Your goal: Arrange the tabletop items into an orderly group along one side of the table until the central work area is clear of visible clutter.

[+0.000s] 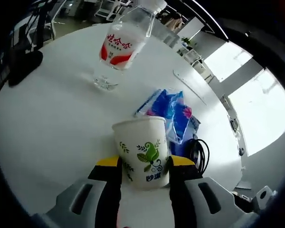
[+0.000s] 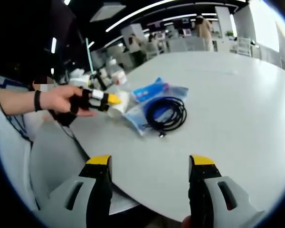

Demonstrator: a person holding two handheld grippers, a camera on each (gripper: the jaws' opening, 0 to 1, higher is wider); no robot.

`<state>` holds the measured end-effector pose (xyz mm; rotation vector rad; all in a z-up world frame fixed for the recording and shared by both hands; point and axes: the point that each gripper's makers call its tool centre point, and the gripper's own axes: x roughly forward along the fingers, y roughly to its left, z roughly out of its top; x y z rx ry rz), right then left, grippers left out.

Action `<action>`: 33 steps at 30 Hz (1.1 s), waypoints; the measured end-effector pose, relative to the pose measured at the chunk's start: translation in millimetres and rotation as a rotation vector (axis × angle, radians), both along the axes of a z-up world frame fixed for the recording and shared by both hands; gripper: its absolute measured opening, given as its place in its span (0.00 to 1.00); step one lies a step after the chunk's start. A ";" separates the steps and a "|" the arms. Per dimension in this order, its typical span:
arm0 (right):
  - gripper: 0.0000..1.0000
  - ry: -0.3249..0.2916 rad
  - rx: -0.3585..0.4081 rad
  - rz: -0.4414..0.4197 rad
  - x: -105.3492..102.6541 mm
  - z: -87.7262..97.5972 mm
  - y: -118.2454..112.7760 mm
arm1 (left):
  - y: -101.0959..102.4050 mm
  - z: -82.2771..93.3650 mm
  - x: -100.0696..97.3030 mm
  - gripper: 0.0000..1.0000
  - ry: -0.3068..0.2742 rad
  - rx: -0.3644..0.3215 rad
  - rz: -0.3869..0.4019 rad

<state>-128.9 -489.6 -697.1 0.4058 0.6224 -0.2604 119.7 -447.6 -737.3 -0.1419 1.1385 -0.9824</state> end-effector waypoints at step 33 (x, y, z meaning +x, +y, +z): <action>0.58 -0.093 0.049 0.172 71.2 22.6 29.1 | 52.7 21.1 -65.3 0.38 -0.487 0.029 -0.723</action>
